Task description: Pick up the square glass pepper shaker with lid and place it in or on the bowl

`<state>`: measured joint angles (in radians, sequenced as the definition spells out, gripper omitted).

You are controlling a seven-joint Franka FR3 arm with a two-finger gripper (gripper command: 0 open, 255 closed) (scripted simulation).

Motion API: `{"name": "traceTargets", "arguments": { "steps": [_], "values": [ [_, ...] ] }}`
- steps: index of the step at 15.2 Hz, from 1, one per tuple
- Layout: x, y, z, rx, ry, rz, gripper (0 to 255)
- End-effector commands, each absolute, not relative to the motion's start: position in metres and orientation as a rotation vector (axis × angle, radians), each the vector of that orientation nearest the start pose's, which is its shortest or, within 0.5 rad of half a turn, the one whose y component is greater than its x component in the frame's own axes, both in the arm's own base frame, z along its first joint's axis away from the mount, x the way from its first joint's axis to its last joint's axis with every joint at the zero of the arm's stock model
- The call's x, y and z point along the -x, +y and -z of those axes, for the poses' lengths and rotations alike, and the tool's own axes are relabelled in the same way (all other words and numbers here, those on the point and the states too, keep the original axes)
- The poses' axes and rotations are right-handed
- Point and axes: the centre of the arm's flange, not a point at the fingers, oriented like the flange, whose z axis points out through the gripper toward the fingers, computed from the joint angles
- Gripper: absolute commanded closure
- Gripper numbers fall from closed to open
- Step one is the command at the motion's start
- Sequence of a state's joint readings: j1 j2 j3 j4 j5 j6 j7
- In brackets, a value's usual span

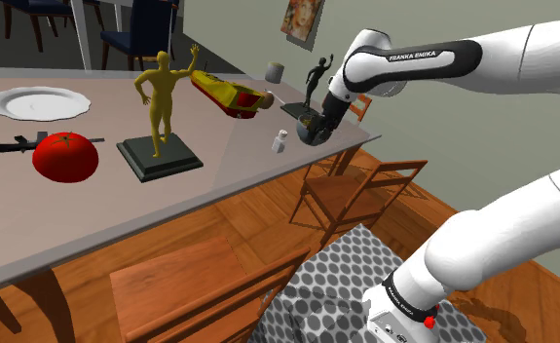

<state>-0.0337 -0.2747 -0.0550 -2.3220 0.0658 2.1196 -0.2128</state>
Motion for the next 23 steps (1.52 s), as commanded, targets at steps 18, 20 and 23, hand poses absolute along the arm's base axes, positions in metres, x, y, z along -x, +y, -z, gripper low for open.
{"name": "traceTargets", "arguments": {
  "steps": [18, 20, 23],
  "values": [
    [-0.611, -0.081, -0.349, 3.097, -0.153, 0.340, 0],
    [-0.613, -0.081, -0.339, 3.097, -0.153, 0.340, 0],
    [-0.615, -0.080, -0.331, 3.097, -0.153, 0.340, 0]
  ]
}}
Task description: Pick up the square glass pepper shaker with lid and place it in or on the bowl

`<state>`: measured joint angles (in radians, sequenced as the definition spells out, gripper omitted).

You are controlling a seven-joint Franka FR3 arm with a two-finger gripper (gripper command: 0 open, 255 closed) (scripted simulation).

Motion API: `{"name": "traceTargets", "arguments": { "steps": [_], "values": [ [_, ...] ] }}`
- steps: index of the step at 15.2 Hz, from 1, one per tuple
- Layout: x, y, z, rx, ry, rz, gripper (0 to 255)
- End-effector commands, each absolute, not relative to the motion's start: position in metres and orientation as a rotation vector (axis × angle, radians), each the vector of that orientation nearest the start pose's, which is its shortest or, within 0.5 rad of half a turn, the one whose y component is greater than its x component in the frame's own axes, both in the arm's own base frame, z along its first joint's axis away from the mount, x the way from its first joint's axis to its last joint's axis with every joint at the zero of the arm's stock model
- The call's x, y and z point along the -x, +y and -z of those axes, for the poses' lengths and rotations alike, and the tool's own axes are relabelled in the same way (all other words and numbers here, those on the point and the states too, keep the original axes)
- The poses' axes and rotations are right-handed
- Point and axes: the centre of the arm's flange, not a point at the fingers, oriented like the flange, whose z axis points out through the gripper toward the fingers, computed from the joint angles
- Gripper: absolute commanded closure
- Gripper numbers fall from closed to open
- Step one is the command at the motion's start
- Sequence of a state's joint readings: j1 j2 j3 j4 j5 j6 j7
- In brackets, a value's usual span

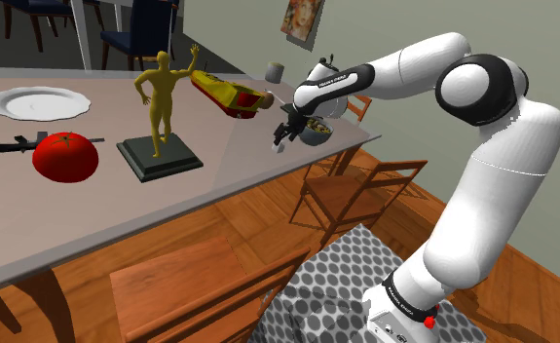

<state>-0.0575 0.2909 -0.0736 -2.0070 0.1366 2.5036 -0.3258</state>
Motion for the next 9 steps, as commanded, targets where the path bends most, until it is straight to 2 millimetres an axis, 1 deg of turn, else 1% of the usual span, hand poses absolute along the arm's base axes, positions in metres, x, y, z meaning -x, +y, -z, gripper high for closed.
{"name": "traceTargets", "arguments": {
  "steps": [1, 6, 7, 9],
  "values": [
    [-0.6152, -0.0804, -0.3310, 3.097, -0.153, 0.340, 0],
    [-0.6152, -0.0805, -0.3310, 3.097, -0.153, 0.340, 0],
    [-0.6152, -0.0805, -0.3310, 3.097, -0.153, 0.340, 255],
    [-0.6152, -0.0805, -0.3310, 3.097, -0.153, 0.340, 255]
  ]
}}
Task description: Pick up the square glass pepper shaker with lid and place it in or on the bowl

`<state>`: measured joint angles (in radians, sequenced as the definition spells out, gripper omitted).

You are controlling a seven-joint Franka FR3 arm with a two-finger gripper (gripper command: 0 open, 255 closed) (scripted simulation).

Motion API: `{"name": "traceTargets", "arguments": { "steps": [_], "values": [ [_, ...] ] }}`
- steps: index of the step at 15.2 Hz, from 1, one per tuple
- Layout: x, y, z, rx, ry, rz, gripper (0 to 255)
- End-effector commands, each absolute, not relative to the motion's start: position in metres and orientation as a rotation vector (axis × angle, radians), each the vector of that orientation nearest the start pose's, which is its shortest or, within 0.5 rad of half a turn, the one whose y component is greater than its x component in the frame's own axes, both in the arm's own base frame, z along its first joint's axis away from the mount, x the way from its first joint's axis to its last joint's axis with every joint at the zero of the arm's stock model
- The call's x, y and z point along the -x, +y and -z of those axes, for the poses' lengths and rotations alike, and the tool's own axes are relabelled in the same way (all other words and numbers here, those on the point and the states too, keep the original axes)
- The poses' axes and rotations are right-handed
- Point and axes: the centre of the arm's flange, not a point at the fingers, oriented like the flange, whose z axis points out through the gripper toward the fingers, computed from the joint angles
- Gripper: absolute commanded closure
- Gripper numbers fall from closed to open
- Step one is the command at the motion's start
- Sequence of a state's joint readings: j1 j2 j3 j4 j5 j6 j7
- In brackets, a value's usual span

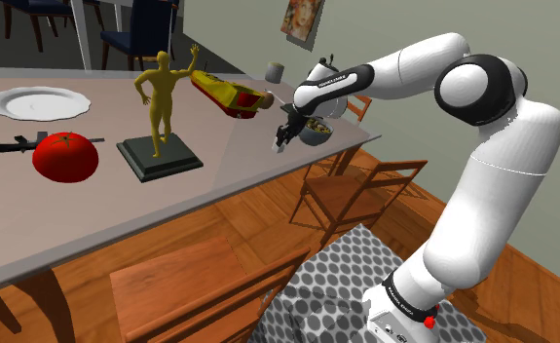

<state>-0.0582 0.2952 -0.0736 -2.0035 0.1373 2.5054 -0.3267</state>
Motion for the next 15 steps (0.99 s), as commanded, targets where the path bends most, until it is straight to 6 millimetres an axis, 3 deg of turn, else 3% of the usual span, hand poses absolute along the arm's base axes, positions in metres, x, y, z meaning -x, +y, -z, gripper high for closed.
{"name": "traceTargets", "arguments": {
  "steps": [1, 7, 15],
  "values": [
    [-0.615, -0.080, -0.331, 3.097, -0.153, 0.340, 255],
    [-0.615, -0.080, -0.331, 3.097, -0.153, 0.340, 255],
    [-0.615, -0.080, -0.373, 3.097, -0.153, 0.340, 255]
  ]
}}
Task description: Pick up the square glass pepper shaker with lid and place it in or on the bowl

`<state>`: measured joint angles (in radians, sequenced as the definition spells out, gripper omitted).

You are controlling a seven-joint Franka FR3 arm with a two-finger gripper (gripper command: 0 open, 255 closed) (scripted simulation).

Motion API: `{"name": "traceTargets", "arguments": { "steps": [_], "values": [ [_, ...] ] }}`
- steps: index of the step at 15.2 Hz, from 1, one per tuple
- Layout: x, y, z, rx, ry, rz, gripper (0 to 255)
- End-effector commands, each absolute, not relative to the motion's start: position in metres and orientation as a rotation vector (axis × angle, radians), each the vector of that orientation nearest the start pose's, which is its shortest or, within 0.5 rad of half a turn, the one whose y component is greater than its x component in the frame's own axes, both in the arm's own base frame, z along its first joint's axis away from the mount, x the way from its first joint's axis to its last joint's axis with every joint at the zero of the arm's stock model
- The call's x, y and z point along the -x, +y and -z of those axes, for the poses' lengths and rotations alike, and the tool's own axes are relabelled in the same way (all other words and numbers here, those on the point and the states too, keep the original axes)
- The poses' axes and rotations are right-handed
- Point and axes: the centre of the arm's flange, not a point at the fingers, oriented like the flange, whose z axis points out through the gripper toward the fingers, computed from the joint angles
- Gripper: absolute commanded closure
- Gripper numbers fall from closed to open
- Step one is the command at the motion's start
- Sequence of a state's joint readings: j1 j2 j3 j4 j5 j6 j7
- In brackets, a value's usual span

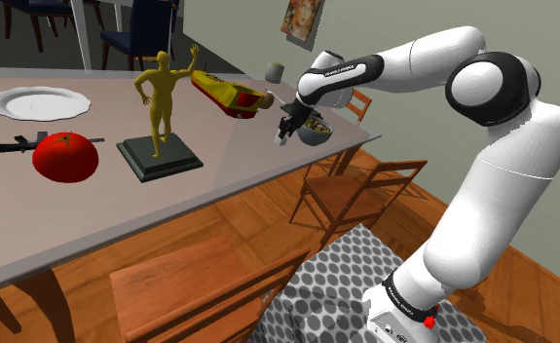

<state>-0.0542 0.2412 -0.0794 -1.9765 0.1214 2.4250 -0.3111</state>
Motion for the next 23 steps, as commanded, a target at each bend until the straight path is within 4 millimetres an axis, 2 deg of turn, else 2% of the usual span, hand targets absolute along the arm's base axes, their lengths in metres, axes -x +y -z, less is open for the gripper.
{"name": "traceTargets", "arguments": {
  "steps": [1, 23],
  "values": [
    [-0.615, -0.080, -0.378, 3.097, -0.153, 0.340, 255],
    [-0.615, -0.080, -0.495, 3.097, -0.153, 0.340, 255]
  ]
}}
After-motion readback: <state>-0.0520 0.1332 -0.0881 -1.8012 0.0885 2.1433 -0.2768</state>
